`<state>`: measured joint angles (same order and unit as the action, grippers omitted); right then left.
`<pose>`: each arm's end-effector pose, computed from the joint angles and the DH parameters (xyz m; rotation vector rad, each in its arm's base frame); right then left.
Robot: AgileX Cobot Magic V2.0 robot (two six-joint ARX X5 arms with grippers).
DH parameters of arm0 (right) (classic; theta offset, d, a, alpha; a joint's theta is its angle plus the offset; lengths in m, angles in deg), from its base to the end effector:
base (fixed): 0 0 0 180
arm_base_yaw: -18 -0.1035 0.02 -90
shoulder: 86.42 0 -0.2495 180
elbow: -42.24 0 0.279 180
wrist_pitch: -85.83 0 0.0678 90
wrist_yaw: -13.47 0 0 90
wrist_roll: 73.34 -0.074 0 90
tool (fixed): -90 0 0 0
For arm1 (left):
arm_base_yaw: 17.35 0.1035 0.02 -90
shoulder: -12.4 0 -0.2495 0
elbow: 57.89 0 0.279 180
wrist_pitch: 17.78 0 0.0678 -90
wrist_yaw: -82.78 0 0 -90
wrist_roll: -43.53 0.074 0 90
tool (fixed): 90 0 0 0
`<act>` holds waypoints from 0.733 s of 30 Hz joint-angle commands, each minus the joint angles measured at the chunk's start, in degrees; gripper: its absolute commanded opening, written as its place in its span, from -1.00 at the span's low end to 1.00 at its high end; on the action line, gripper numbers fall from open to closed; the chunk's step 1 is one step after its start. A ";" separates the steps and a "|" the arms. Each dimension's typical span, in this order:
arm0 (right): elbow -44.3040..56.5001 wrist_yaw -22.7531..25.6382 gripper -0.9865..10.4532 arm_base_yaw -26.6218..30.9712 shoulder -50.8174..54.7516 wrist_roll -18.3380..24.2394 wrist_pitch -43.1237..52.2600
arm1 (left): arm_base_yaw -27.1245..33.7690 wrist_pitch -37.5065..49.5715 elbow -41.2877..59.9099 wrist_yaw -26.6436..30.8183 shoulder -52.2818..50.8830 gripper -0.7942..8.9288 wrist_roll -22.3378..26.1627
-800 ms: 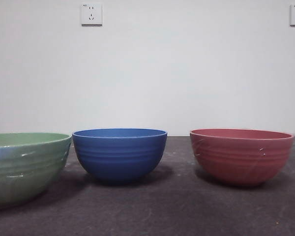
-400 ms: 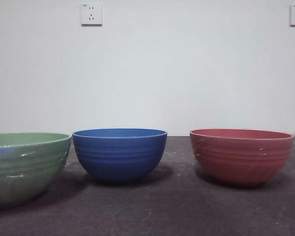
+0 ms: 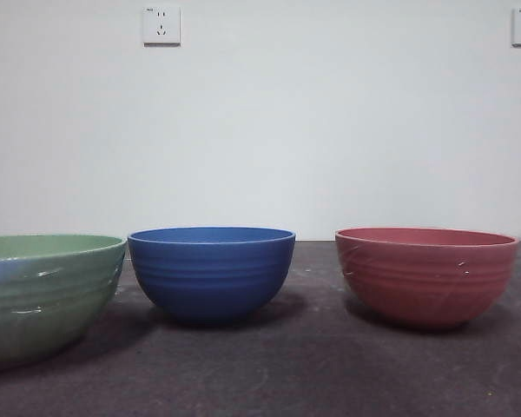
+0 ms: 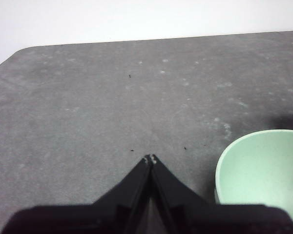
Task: Pick up the green bowl on the top,put the green bowl on the left,pick up the red bowl in the middle,put the red bowl on the right
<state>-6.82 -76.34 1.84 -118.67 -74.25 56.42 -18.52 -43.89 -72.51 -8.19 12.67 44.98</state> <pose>0.2060 0.0595 0.2864 -0.0157 0.2206 0.2759 0.1795 -0.0049 0.1449 0.0256 0.2048 -0.0398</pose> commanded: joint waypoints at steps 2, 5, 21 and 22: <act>0.63 1.84 -0.82 0.26 5.16 3.58 -2.69 | 0.17 0.15 0.92 -0.20 -0.04 -0.84 -0.37; 3.69 1.36 -0.82 1.81 11.19 5.20 -2.40 | 0.17 0.15 0.92 -0.17 -0.04 -0.84 -0.37; 35.15 -10.82 -0.82 11.17 32.28 5.27 11.19 | 0.17 0.15 0.92 -0.52 -0.04 -0.84 -0.37; 35.93 -10.82 -0.82 11.17 32.20 5.22 11.96 | 0.17 0.15 0.92 -0.52 -0.04 -0.84 -0.37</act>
<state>28.13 -87.07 12.88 -86.69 -69.20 67.23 -18.52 -43.87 -72.51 -8.41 12.67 44.96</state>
